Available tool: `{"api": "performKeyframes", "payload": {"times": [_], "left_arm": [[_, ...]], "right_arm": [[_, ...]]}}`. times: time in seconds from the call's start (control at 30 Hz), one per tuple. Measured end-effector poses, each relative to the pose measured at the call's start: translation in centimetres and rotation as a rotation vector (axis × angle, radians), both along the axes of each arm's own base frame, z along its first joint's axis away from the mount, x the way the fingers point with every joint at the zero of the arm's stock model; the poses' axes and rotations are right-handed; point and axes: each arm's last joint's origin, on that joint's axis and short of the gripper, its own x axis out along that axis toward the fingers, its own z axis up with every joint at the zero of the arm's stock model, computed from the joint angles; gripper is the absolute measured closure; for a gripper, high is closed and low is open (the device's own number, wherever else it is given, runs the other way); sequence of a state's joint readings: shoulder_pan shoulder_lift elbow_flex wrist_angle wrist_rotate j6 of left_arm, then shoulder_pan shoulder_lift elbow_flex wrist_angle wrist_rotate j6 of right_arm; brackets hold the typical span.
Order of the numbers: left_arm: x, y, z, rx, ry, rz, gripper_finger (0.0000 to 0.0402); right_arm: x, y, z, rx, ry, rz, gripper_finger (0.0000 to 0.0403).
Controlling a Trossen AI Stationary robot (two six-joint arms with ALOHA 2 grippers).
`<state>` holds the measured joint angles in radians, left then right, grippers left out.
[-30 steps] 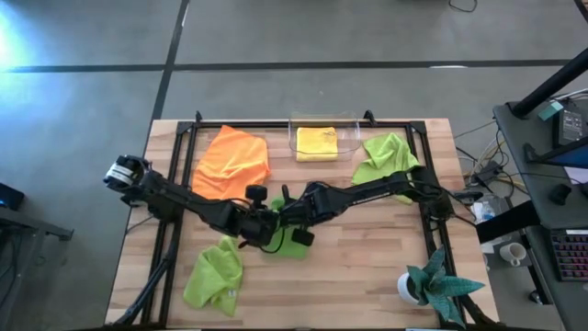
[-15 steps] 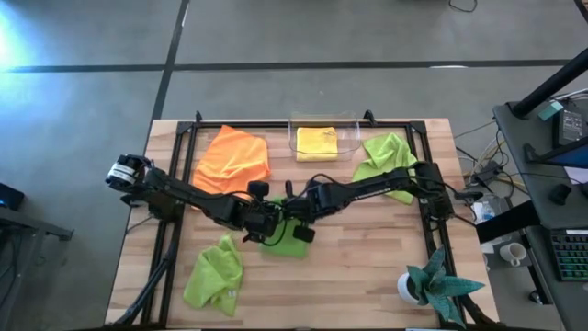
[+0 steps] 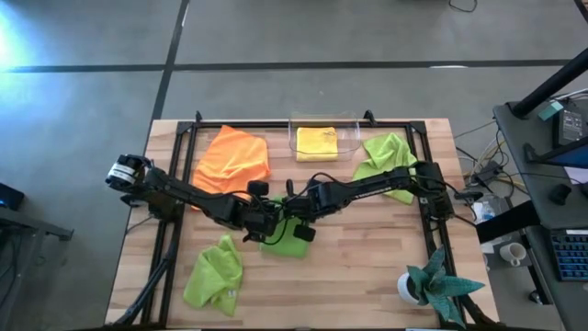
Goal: Fold microfiber towels
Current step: Fold the green microfiber cloth, then put the green microfiber cloth into the transparent bin
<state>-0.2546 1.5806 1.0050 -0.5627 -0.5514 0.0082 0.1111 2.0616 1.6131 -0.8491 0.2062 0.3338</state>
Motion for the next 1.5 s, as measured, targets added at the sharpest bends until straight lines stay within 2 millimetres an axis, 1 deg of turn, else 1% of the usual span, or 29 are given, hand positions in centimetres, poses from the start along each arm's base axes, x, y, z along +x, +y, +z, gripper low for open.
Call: {"api": "performKeyframes", "payload": {"times": [0.13, 0.3, 0.47, 0.6, 0.73, 0.83, 0.93, 1.03, 1.23, 1.37, 1.5], "left_arm": [[0.0, 0.0, 0.1, -0.001, -0.006, 0.002, 0.0315], [-0.1, 0.0, 0.5, -0.004, -0.016, 0.001, 0.0315], [0.0, 0.0, 1.3, -0.004, -0.012, 0.001, 0.0314], [0.0, 0.0, 2.0, -0.009, -0.029, 0.002, 0.0314], [-0.5, -0.4, 2.5, -0.070, -0.015, -0.038, 0.0314], [-1.1, -1.0, 2.9, -0.146, 0.006, -0.089, 0.0314], [-1.7, -1.5, 3.0, -0.185, -0.003, -0.079, 0.0314], [-2.3, -2.2, 3.1, -0.207, -0.013, -0.078, 0.0314], [-3.0, -4.0, 2.9, -0.233, -0.012, -0.117, 0.0314], [-3.3, -4.8, 2.8, -0.268, -0.005, -0.135, 0.0314], [-3.4, -5.0, 2.8, -0.341, 0.003, -0.114, 0.0314]], "right_arm": [[0.1, -0.7, 0.4, -0.001, -0.029, -0.020, 0.0386], [0.2, -1.3, 0.7, 0.001, -0.045, -0.035, 0.0346], [0.2, -1.3, 0.9, -0.001, -0.051, -0.030, 0.0308], [-0.2, -1.3, 1.9, 0.007, -0.059, -0.022, 0.0291], [-1.7, -1.2, 4.3, 0.011, -0.065, -0.027, 0.0287], [-3.3, -0.8, 6.0, 0.013, -0.064, -0.008, 0.0289], [-5.1, -0.2, 7.0, 0.022, -0.074, 0.000, 0.0293], [-6.9, 0.5, 7.2, 0.057, -0.078, -0.019, 0.0293], [-9.7, 2.4, 6.2, 0.100, -0.064, -0.083, 0.0281], [-10.7, 4.0, 5.7, 0.116, -0.059, -0.082, 0.0262], [-10.8, 5.6, 5.7, 0.134, -0.091, -0.042, 0.0239]]}}
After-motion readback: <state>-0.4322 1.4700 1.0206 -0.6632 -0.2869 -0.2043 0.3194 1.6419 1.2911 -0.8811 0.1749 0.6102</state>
